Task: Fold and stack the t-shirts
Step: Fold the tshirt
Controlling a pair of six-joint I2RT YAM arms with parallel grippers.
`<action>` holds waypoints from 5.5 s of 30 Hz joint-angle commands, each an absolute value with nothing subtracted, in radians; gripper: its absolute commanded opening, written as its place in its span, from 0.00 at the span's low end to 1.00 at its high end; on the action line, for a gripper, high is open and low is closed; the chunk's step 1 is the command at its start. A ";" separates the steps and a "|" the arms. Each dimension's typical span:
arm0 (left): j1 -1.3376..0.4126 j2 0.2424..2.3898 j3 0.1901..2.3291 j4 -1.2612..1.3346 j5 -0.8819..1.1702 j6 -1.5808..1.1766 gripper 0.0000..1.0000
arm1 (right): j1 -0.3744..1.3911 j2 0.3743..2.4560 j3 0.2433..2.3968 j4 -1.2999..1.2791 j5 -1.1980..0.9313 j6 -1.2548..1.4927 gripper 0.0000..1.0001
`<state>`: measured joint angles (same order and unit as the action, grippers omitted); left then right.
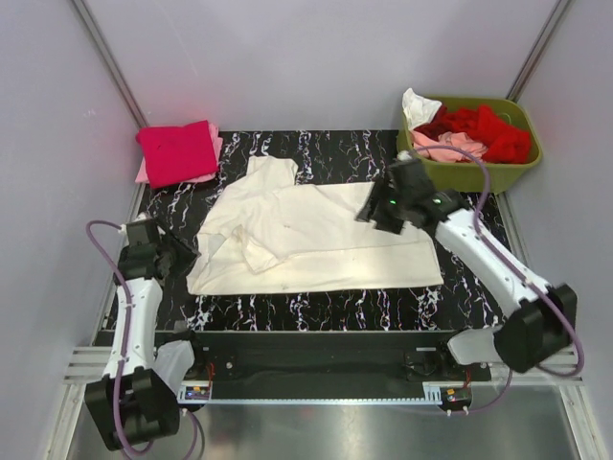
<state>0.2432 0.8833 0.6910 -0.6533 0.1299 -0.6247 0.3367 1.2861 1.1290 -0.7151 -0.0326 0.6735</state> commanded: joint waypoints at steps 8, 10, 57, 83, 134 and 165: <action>0.146 0.992 0.488 -0.367 0.220 -0.733 0.28 | 0.906 1.886 1.635 -0.730 -0.263 0.719 0.18; 0.129 1.041 0.479 -0.353 0.192 -0.733 0.28 | 0.945 1.969 1.754 -0.770 -0.288 0.719 0.18; 0.126 1.092 0.474 -0.407 0.057 -0.701 0.24 | 0.599 2.378 2.344 -0.934 -0.227 0.548 0.58; 0.127 0.827 0.844 -0.804 0.048 -0.454 0.51 | 0.951 2.404 2.258 -0.902 -0.055 0.360 0.66; 0.161 0.810 0.807 -0.747 0.086 -0.449 0.51 | 0.627 2.346 2.191 -0.876 -0.031 0.405 0.68; 0.166 1.022 0.649 -0.403 -0.050 -0.646 0.81 | 0.474 1.726 1.238 -0.557 -0.158 0.480 0.72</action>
